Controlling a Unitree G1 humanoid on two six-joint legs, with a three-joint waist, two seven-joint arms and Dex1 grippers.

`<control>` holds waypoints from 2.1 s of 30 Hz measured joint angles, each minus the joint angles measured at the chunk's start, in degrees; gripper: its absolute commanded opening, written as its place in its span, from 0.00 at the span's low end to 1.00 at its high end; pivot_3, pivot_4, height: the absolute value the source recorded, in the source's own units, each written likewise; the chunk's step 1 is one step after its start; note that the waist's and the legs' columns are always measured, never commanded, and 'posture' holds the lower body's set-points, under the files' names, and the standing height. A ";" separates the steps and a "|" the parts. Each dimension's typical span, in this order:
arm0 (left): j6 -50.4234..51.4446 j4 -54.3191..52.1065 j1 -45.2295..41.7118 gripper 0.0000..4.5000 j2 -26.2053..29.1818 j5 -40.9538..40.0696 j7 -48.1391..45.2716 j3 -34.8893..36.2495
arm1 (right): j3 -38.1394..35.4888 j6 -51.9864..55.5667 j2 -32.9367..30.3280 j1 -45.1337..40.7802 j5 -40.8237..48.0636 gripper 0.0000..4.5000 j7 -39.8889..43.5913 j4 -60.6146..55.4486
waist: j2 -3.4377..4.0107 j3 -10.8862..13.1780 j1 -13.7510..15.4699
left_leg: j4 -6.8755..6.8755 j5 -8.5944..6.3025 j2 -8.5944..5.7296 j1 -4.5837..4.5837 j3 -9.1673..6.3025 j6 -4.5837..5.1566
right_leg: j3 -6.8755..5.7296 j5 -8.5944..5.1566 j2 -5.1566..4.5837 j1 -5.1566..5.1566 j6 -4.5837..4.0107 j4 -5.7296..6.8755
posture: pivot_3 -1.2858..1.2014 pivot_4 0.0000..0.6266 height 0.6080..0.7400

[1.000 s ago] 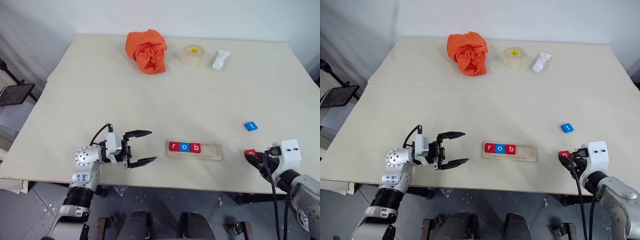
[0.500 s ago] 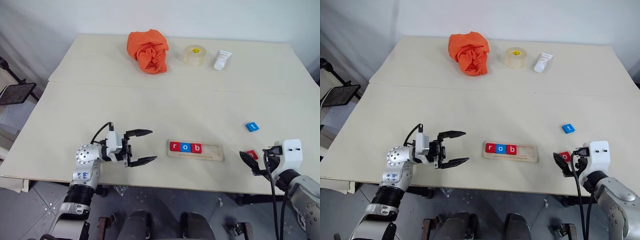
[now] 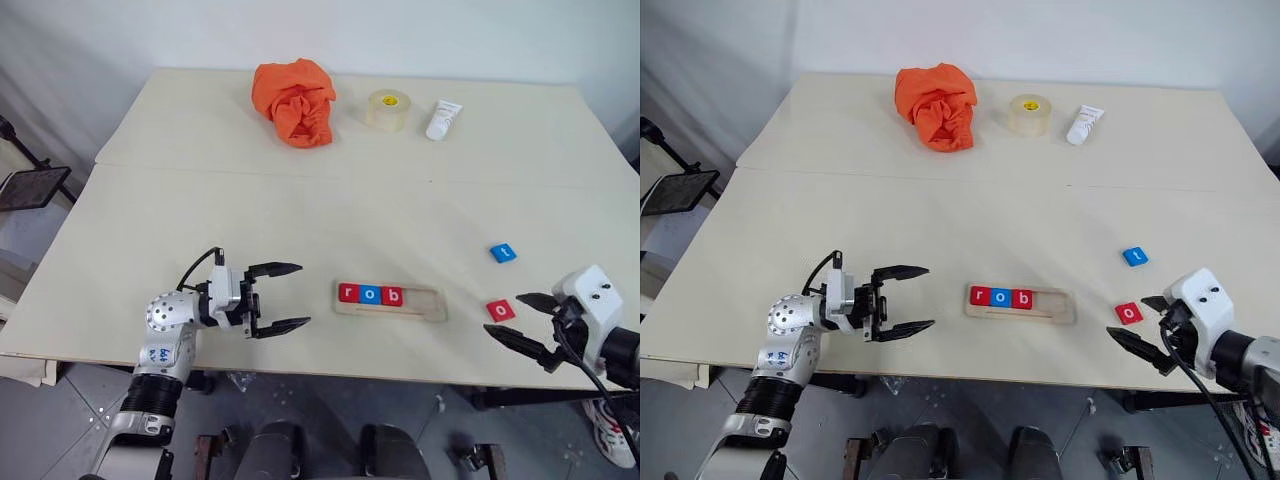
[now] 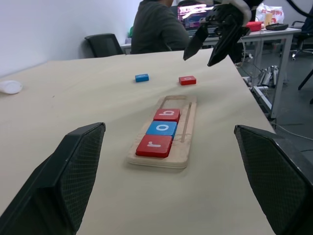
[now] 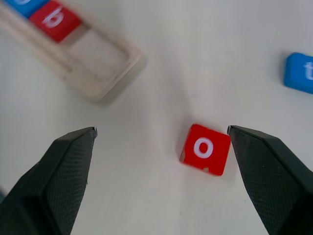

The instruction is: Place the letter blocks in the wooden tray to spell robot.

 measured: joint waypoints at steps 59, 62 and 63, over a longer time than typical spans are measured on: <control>2.00 -8.14 6.56 1.00 1.06 -0.62 5.91 -0.35 | 31.34 -2.32 -0.55 -38.72 -14.05 0.31 22.23 11.33 | 0.10 0.03 -0.02 | 0.06 -0.02 0.11 0.09 -0.41 -0.08 | -0.45 0.01 0.03 0.56 0.01 -0.62 | 0.52 0.24 1.00; 1.61 -7.41 6.16 1.00 0.97 -0.62 4.88 -0.42 | 33.74 0.38 0.81 -39.83 -14.15 0.31 19.85 8.69 | 0.10 0.03 -0.03 | 0.06 -0.03 0.11 0.08 -0.43 -0.09 | -0.46 0.01 0.04 0.55 0.01 -0.61 | 0.52 0.24 1.00; 1.39 -6.87 6.11 1.00 0.98 -0.63 4.48 -0.43 | 34.92 1.29 1.67 -40.77 -14.41 0.31 19.04 8.31 | 0.10 0.03 -0.06 | 0.06 -0.03 0.10 0.07 -0.43 -0.09 | -0.46 0.01 0.04 0.54 0.01 -0.60 | 0.52 0.24 1.00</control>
